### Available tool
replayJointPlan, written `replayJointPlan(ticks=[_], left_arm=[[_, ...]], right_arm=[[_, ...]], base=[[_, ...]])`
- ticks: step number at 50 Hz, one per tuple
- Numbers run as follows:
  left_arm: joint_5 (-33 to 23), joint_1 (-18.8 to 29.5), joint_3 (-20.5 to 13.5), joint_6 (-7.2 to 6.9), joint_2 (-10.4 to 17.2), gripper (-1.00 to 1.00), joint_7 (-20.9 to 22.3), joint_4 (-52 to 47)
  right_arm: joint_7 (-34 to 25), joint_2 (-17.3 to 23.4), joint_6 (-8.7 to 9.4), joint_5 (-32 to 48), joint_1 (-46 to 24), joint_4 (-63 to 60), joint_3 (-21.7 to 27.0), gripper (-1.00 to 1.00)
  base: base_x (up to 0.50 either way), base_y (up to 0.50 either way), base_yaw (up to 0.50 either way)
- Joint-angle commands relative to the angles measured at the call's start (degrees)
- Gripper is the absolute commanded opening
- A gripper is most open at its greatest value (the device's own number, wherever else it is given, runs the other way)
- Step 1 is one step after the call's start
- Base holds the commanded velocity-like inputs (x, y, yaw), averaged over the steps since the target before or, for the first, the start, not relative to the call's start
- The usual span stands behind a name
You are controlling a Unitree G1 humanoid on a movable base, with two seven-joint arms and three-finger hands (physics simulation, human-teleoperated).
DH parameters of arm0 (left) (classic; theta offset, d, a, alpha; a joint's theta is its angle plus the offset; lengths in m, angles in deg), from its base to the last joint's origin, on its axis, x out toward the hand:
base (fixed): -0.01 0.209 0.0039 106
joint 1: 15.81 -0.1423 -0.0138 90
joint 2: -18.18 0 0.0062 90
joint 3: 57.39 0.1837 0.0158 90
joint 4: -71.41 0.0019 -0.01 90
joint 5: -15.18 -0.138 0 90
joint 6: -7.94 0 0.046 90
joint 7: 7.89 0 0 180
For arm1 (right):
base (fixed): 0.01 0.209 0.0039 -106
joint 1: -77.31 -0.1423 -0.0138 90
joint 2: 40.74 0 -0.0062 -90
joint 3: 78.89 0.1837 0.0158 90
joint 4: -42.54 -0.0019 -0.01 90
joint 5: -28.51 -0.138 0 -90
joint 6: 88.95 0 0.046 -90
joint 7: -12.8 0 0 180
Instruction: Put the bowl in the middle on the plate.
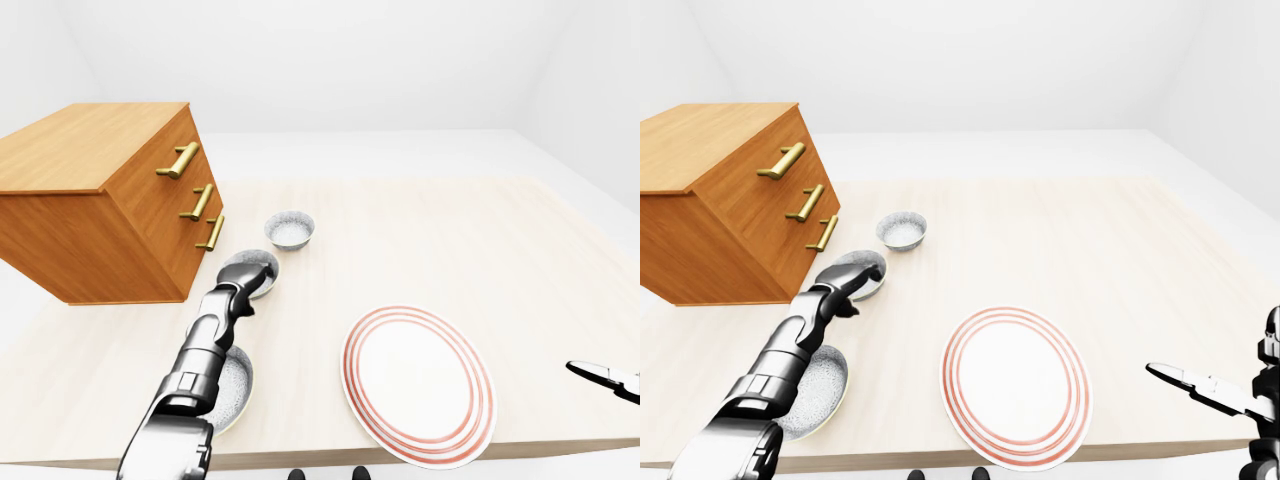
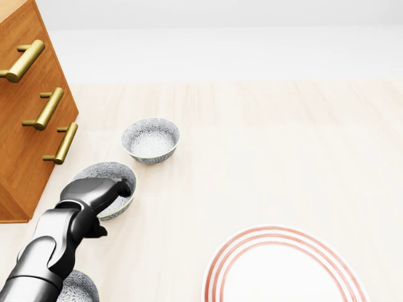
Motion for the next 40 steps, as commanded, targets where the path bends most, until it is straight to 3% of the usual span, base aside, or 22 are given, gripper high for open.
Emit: replayJointPlan(ticks=[1, 28, 40], left_arm=[[-0.08, -0.09, 0.2, 0.63, -0.36, -1.0, -1.52, 1.0], [0.02, -2.01, 0.91, 1.38, -1.46, -1.0, -1.63, 0.46], [0.07, -4.41, 0.48, 0.91, -1.62, -1.0, 2.55, -5.53]], right_arm=[[0.09, 0.06, 0.0, 0.08, -0.03, 0.19, -0.16, 1.0], [-0.48, -0.18, 0.0, -1.06, -0.02, -1.35, 0.23, 1.0], [-0.38, -0.2, 0.0, -0.88, 0.03, -1.42, 0.41, 1.0]], base=[[0.0, 0.0, 0.0], [0.0, 0.0, 0.0], [0.0, 0.0, 0.0]])
